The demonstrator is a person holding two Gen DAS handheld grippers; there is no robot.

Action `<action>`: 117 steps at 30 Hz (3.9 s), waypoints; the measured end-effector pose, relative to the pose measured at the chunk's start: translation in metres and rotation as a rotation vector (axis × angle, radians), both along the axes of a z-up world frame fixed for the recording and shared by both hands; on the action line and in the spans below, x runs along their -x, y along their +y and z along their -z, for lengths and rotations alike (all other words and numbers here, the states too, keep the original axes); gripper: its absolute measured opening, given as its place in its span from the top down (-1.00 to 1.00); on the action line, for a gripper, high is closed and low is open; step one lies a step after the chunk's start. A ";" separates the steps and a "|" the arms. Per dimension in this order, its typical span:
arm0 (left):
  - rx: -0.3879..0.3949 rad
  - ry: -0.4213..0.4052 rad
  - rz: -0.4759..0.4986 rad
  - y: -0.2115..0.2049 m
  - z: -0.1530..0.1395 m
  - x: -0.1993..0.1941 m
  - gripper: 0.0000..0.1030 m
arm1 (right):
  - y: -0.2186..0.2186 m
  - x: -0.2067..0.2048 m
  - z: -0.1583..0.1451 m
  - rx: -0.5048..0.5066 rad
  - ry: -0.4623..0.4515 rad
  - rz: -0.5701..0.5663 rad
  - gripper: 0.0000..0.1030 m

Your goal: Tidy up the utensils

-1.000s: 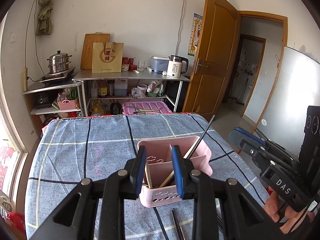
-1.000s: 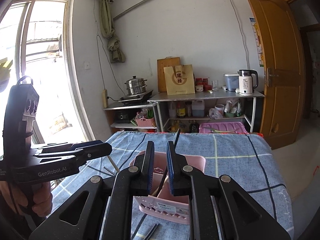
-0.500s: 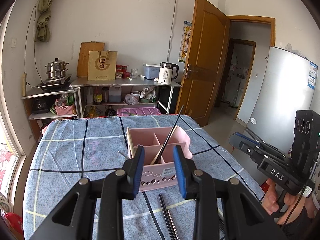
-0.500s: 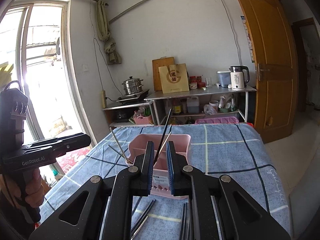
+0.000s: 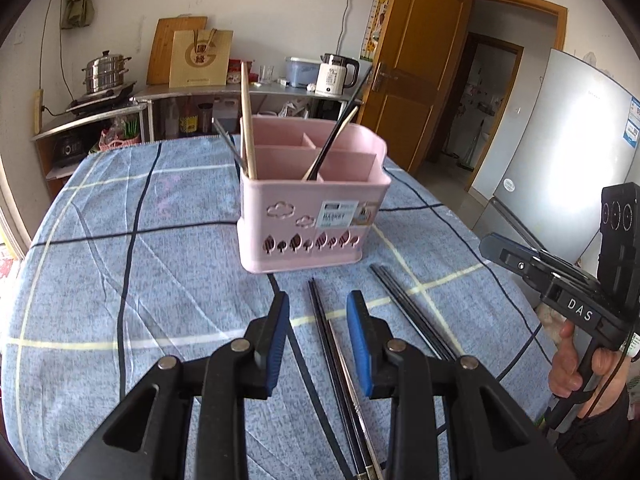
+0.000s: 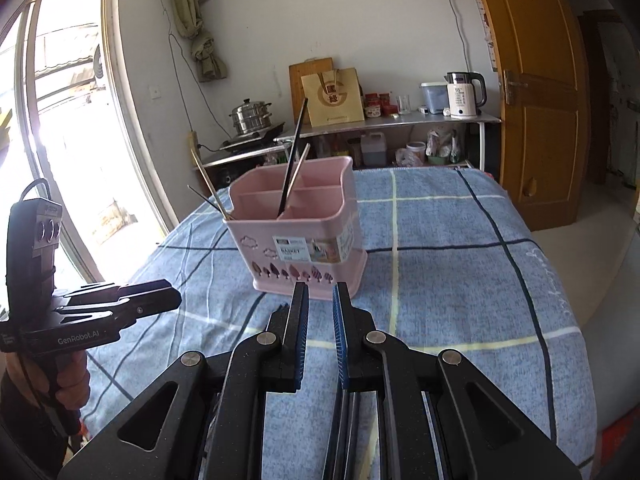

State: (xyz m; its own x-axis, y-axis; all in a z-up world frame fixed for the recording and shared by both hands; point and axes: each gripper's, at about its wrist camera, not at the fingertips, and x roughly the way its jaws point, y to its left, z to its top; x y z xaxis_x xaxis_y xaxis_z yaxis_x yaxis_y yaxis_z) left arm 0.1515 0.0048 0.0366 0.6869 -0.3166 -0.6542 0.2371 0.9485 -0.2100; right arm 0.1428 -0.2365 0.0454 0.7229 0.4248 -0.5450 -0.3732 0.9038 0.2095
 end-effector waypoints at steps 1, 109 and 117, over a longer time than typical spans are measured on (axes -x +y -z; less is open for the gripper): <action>0.000 0.020 0.000 -0.001 0.008 -0.001 0.40 | -0.001 -0.002 0.008 0.011 0.021 -0.001 0.76; -0.160 -0.003 0.046 0.016 -0.011 -0.027 0.90 | 0.007 -0.040 0.021 0.115 0.130 -0.059 0.90; -0.115 -0.096 0.054 0.020 -0.056 -0.012 0.90 | 0.002 -0.026 -0.019 0.060 0.034 -0.053 0.90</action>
State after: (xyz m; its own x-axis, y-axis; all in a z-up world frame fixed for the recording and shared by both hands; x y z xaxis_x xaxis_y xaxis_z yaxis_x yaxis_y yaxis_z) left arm 0.1632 0.0251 0.0923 0.7320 -0.2818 -0.6203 0.3024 0.9502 -0.0749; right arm 0.1684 -0.2347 0.0649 0.6806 0.4280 -0.5946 -0.4148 0.8941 0.1688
